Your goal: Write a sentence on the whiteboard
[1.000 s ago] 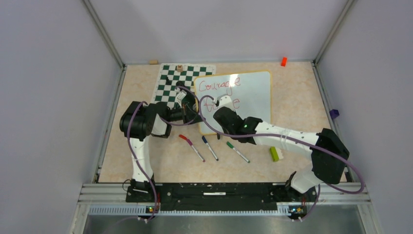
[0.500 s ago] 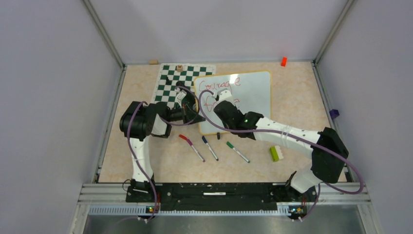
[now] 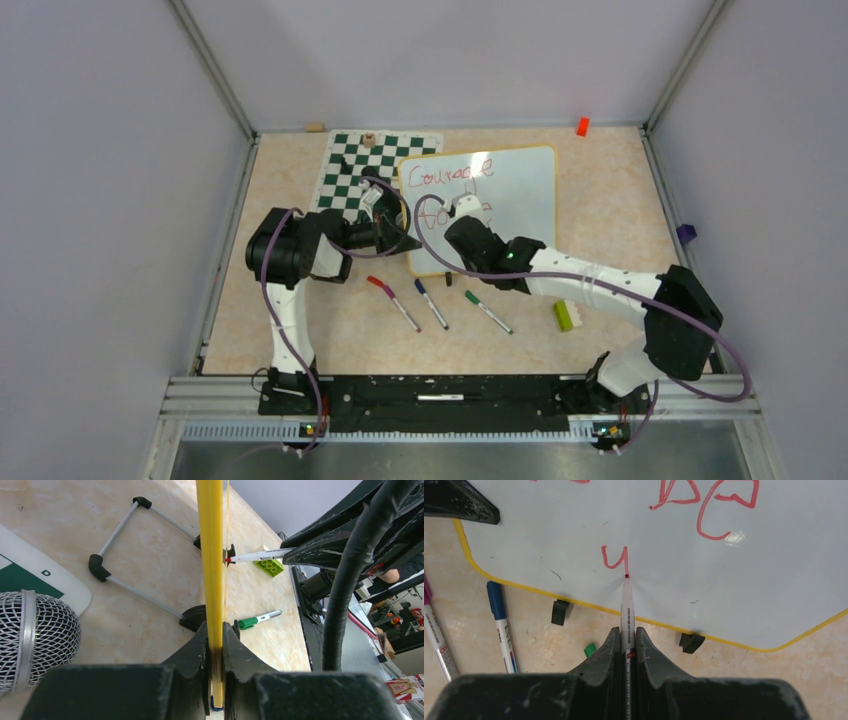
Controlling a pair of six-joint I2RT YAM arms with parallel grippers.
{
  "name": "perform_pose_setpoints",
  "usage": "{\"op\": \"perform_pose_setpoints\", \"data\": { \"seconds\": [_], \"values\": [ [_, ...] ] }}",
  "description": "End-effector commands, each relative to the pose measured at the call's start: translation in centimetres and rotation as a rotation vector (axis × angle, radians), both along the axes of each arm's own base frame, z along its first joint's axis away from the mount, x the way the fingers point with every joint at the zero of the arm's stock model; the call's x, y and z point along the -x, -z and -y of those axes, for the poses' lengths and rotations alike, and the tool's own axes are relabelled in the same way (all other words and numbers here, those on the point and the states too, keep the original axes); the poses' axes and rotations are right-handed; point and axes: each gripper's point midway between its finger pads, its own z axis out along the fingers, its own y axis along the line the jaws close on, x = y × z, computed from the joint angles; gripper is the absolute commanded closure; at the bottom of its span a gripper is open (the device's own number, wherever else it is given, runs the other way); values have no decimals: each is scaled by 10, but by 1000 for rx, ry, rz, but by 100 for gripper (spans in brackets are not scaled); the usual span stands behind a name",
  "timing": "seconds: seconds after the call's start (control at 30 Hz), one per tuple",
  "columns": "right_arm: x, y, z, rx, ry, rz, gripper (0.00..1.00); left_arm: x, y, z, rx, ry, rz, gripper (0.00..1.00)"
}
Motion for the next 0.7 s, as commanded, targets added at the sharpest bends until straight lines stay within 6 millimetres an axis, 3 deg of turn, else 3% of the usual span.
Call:
{"op": "perform_pose_setpoints", "data": {
  "seconds": [0.0,0.13,0.37,0.53,0.67],
  "values": [
    [5,7,10,-16,22,-19,100,2,-18,-1,10,17,174,99],
    [10,13,5,-30,8,-38,100,2,-19,-1,10,17,177,99],
    [5,8,-19,-71,-31,-30,100,2,-19,-1,10,17,177,99],
    [-3,-15,-28,-113,-34,14,100,2,-18,-1,10,17,178,99],
    [3,-30,-26,-148,-56,25,100,2,-18,-1,10,16,178,99]
  ]
}}
